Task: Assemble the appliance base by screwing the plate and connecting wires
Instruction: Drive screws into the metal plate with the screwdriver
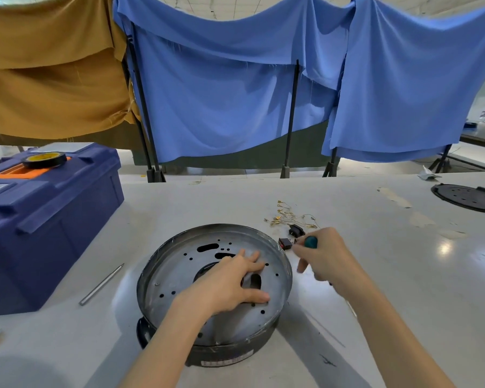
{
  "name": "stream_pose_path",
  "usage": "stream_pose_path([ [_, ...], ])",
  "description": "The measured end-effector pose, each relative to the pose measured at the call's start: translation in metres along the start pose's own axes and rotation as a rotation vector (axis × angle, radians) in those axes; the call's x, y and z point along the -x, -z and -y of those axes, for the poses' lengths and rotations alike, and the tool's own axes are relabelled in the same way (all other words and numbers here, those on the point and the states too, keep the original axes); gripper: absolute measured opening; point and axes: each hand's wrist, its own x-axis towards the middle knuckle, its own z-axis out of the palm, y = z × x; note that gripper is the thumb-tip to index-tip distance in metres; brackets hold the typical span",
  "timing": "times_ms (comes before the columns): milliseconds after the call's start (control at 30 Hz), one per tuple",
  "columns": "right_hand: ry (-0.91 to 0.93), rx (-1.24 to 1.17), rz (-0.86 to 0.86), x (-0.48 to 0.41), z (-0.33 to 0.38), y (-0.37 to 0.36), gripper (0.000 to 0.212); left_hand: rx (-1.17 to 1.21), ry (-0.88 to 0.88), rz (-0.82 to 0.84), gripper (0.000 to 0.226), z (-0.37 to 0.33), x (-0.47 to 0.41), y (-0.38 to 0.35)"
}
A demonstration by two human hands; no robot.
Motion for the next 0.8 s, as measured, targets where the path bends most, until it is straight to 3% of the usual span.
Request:
stream_pose_path([
  [167, -0.159, -0.018, -0.221, -0.032, -0.03, 0.029, 0.007, 0.001, 0.008, -0.012, 0.076, 0.001, -0.001, -0.003],
  [367, -0.263, 0.101, -0.227, -0.046, -0.057, 0.031, 0.009, 0.037, 0.006, -0.023, 0.076, 0.002, -0.001, -0.004],
  [533, -0.274, 0.193, -0.21, -0.053, -0.062, 0.019, 0.022, 0.053, 0.004, -0.023, 0.075, 0.001, 0.0, -0.004],
  [800, -0.27, 0.257, -0.18, -0.052, -0.058, 0.015, 0.02, 0.055, 0.008, -0.021, 0.075, 0.001, 0.001, -0.004],
])
